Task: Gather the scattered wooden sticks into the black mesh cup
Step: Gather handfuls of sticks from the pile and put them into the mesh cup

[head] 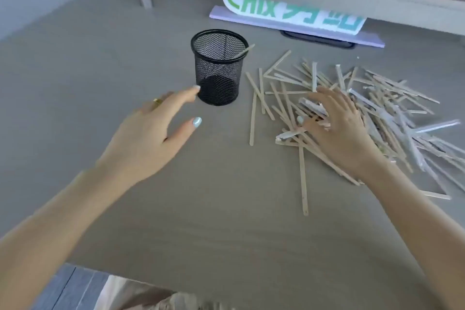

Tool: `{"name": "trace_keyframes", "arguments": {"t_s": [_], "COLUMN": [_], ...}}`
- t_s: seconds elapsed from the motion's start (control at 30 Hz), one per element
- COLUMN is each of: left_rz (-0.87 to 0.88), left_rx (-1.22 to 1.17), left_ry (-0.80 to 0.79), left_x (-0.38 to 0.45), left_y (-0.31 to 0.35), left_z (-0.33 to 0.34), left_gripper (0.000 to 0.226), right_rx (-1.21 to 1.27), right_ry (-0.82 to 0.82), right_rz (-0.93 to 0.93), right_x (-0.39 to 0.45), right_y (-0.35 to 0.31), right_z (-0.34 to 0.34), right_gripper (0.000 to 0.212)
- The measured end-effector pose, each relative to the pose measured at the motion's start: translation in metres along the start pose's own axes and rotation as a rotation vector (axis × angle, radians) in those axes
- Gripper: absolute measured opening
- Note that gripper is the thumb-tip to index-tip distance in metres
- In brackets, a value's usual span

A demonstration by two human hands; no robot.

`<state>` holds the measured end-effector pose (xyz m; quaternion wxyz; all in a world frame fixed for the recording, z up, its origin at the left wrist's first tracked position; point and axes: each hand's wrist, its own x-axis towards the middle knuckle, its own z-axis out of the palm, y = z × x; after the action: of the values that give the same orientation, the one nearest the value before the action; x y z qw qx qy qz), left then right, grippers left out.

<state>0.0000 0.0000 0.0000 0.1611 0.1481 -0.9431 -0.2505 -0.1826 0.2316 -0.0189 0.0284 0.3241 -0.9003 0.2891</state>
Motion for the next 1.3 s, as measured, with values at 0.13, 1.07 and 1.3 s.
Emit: {"name": "trace_keyframes", "arguments": {"t_s": [0.13, 1.07, 1.3], "left_rz": [0.018, -0.034, -0.004], "left_rx": [0.061, 0.106, 0.320], "left_ry": [-0.168, -0.416, -0.306], "left_x": [0.012, 0.116, 0.112], "left_y": [0.031, 0.107, 0.118], "left_z": [0.029, 0.118, 0.104], "left_gripper": [0.048, 0.090, 0.075], "right_rx": [-0.162, -0.295, -0.387], "right_ry": [-0.189, -0.140, -0.147], "right_rz": [0.148, 0.403, 0.397], "right_x": [-0.012, 0.010, 0.009], "right_y": [0.007, 0.099, 0.098], "right_z": [-0.008, -0.084, -0.078], "right_gripper": [0.081, 0.077, 0.076]}}
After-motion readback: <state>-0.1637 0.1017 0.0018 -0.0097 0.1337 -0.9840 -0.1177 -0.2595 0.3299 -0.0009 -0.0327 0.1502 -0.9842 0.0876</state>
